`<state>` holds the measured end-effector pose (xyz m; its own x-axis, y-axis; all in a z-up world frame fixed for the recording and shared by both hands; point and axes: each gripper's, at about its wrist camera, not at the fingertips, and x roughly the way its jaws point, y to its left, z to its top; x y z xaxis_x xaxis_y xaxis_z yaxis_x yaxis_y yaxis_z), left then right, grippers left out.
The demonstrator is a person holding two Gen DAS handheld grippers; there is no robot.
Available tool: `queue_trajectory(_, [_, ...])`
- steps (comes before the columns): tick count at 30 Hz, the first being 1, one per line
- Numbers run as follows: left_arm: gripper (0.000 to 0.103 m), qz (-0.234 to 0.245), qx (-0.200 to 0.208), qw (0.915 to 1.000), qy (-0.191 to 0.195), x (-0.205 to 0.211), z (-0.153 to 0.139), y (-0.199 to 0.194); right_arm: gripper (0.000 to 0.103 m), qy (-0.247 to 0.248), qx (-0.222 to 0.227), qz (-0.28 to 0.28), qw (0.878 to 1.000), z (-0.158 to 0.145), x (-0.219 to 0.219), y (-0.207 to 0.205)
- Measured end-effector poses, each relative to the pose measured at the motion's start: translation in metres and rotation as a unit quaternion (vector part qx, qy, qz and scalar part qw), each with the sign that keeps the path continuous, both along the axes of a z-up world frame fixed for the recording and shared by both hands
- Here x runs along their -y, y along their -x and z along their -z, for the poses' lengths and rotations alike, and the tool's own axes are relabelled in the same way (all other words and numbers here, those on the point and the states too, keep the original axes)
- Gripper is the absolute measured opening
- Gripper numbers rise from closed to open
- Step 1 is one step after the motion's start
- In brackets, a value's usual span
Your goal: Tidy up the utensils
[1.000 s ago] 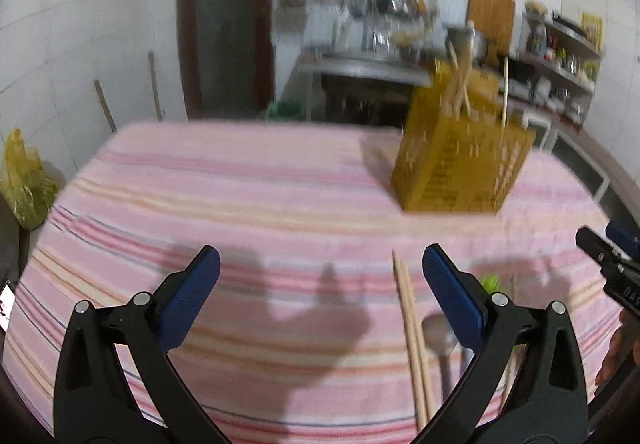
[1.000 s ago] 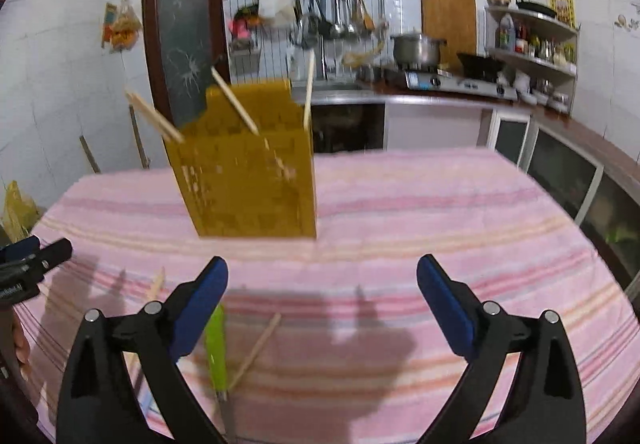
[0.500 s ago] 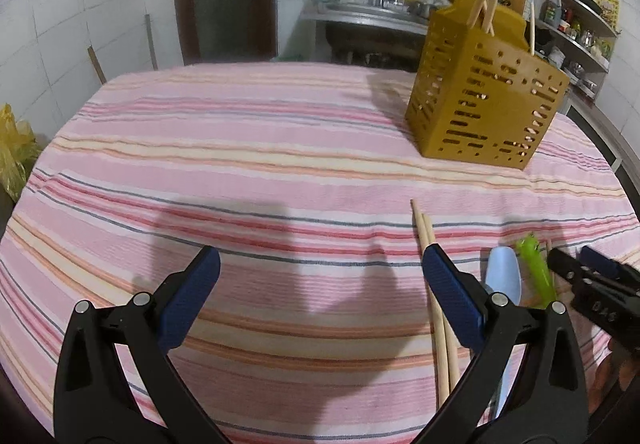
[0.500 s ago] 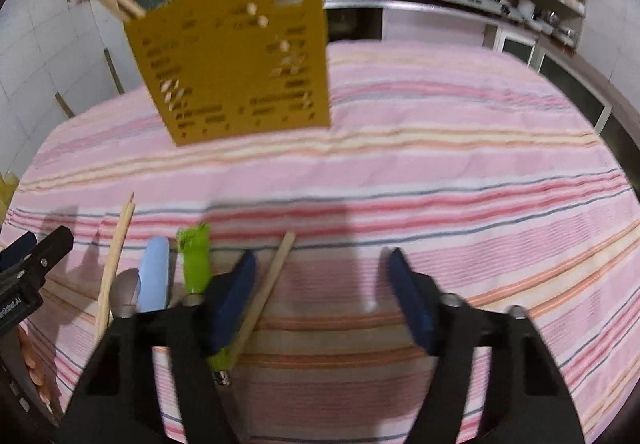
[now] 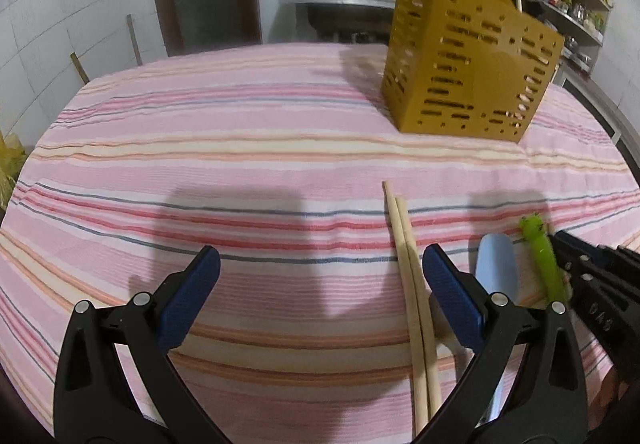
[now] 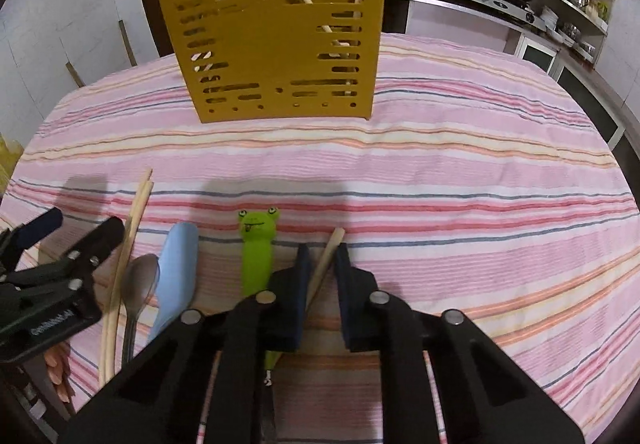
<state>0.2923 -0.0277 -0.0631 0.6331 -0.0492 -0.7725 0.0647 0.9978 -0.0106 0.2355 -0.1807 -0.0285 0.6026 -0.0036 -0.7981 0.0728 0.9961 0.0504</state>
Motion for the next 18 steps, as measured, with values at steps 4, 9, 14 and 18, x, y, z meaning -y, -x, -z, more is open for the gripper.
queue_trajectory(4, [0.098,-0.008,-0.013,0.9998,0.014,-0.006,0.005,-0.002,0.014,-0.002,0.003,0.002,1.000,0.000,-0.001,0.002])
queue_trajectory(9, [0.098,-0.010,-0.016,0.9998,0.011,-0.004,0.008,-0.003,0.014,-0.001,0.003,0.006,1.000,-0.001,0.004,0.000])
queue_trajectory(14, [0.098,-0.010,-0.016,0.9998,0.005,-0.002,0.009,-0.006,0.014,-0.003,0.000,0.017,1.000,-0.001,0.014,-0.001])
queue_trajectory(18, [0.098,-0.005,-0.015,0.9998,-0.013,-0.001,0.007,-0.006,0.014,0.001,-0.001,0.025,1.000,-0.003,0.014,-0.006])
